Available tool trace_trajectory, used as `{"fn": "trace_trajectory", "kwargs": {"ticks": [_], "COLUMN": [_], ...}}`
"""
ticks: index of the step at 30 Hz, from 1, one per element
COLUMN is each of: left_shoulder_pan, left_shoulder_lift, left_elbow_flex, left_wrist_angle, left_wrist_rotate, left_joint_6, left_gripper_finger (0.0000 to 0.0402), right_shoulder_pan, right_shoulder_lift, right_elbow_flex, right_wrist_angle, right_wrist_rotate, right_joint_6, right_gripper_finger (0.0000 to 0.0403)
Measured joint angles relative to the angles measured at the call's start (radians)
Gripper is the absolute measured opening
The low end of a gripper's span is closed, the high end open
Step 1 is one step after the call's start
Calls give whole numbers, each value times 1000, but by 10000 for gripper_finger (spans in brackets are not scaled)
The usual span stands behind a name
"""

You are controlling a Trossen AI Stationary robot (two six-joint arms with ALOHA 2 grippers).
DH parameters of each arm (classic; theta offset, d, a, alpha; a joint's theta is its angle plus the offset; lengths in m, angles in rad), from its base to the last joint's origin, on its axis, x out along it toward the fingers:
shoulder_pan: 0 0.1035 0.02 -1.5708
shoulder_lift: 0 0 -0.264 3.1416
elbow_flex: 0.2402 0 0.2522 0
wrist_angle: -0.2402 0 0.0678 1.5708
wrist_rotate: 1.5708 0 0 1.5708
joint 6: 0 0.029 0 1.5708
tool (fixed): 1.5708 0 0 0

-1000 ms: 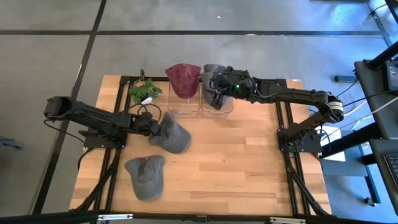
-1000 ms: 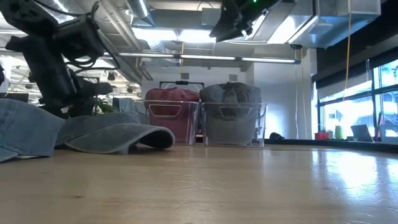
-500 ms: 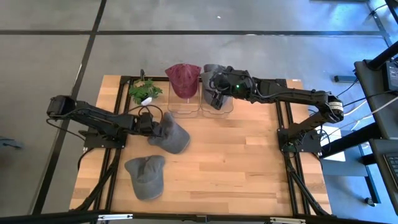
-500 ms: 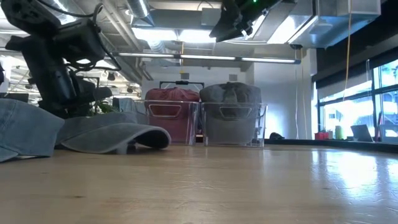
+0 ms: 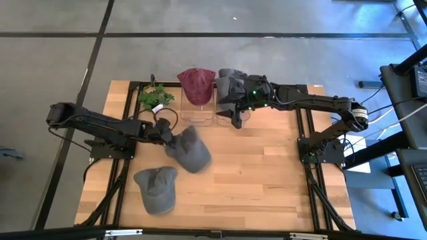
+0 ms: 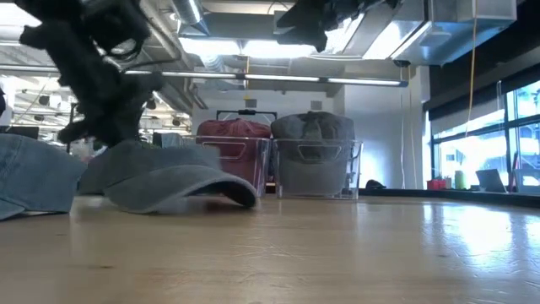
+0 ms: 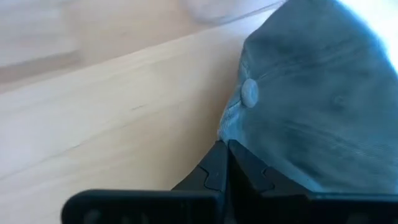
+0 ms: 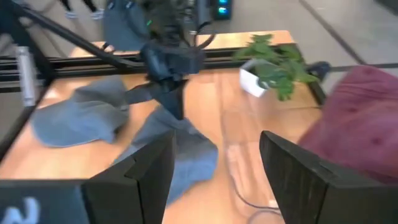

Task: Pick & Place hat
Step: Put the gray cap into the right transparent bin

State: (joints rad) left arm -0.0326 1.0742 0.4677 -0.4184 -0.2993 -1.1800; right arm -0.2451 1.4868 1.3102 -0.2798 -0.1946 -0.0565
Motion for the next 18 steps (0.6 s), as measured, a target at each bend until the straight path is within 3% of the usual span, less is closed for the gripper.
{"fn": "trace_trajectory", "kwargs": {"ticks": [8, 12, 18], "left_shoulder_pan": [0, 0, 0], "left_shoulder_lift": [-43, -43, -43], "left_elbow_flex": [103, 150, 204], "left_wrist_angle": [55, 154, 190], "left_wrist_rotate": [96, 156, 172], "left_joint_6": [189, 283, 353], "left_gripper_finger": [3, 3, 3], "right_shoulder_pan": [2, 15, 62], "right_shoulder_lift": [17, 74, 168], "right_elbow_flex": [0, 0, 0], "right_wrist_angle": [1, 19, 82], "right_wrist_rotate": [-118, -212, -256], "right_joint_6": [45, 56, 54], "right_gripper_finger": [234, 234, 234]}}
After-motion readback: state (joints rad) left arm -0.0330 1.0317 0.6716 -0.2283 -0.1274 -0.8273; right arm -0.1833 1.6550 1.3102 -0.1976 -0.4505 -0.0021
